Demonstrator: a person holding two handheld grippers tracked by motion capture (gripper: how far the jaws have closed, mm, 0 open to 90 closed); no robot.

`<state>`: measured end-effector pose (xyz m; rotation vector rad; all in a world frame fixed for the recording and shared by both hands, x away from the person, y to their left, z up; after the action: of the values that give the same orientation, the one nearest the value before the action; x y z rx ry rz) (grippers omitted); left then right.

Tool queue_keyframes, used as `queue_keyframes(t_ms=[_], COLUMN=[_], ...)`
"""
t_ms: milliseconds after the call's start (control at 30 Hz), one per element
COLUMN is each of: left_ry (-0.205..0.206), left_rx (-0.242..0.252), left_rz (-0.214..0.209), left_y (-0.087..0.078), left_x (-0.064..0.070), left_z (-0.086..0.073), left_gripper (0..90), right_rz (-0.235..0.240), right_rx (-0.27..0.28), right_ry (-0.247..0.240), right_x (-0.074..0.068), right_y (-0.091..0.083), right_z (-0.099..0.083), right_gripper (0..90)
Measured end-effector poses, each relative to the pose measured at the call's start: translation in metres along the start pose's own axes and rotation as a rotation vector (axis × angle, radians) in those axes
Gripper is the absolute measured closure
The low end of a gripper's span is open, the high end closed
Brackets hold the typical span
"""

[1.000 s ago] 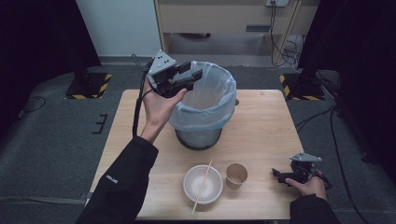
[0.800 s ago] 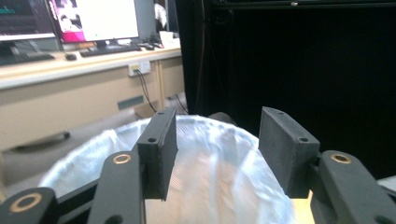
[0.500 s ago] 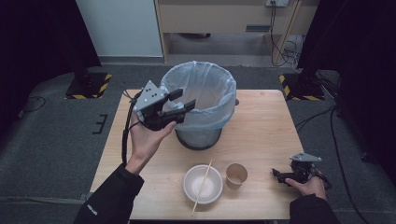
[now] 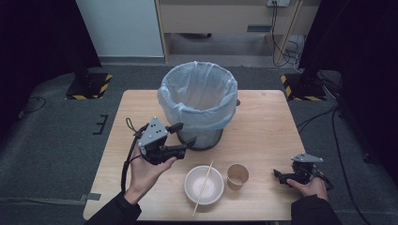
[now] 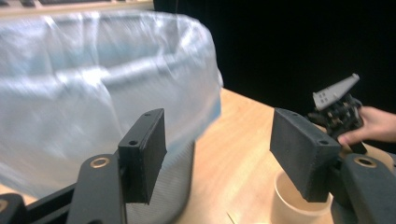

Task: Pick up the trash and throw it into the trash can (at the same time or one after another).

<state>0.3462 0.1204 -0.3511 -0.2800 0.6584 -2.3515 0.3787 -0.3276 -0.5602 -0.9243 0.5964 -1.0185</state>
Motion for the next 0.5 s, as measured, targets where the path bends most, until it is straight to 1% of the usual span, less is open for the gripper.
queue_keyframes(t_ms=[67, 100, 133, 167, 233, 267, 367, 400, 433, 500], left_ry=[-0.013, -0.016, -0.016, -0.018, -0.027, -0.027, -0.052, -0.052, -0.063, -0.068], left_rx=[-0.008, -0.019, -0.019, -0.051, -0.073, -0.073, -0.120, -0.120, -0.135, -0.155], left_rz=[-0.010, -0.018, -0.018, -0.023, -0.027, -0.027, -0.043, -0.043, -0.054, -0.061], left_y=[0.004, 0.006, 0.006, 0.013, 0.019, 0.019, 0.032, 0.032, 0.037, 0.043], left_x=[0.004, 0.006, 0.006, 0.010, 0.013, 0.013, 0.019, 0.019, 0.021, 0.024], left_z=[-0.009, -0.014, -0.014, -0.025, -0.035, -0.035, -0.053, -0.053, -0.059, -0.066], left_gripper=[35.5, 35.5, 35.5, 35.5, 35.6, 35.8, 37.4, 38.0, 38.0, 39.0], right_rz=[0.001, 0.000, 0.000, 0.000, 0.001, 0.001, -0.001, -0.001, 0.001, 0.001], right_rx=[-0.001, -0.001, -0.002, -0.002, -0.003, -0.003, -0.002, -0.002, -0.003, -0.003], right_ry=[0.000, 0.000, -0.001, -0.001, 0.002, 0.002, 0.000, 0.000, 0.002, 0.002], right_x=[0.000, 0.000, 0.000, 0.000, 0.000, 0.000, 0.000, 0.000, -0.001, 0.000], right_y=[0.000, 0.000, 0.000, 0.000, 0.000, 0.000, 0.000, 0.000, 0.000, 0.000], right_z=[0.000, 0.000, 0.000, 0.000, 0.000, 0.000, 0.000, 0.000, 0.000, 0.000], right_gripper=[0.8, 0.8, 0.8, 0.7, 0.7, 0.7, 0.7, 0.7, 0.7, 0.7])
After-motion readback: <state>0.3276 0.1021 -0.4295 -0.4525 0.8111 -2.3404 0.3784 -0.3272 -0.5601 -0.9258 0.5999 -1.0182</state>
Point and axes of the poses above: each handheld gripper's, and its own axes: y roughly forward along the jaws, z roughly out of its top, x roughly to its right, the point moved 3 cm from there along y, roughly forward along the jaws, and after that the axes turned 15 degrees about -x, right-handed, at the moved point
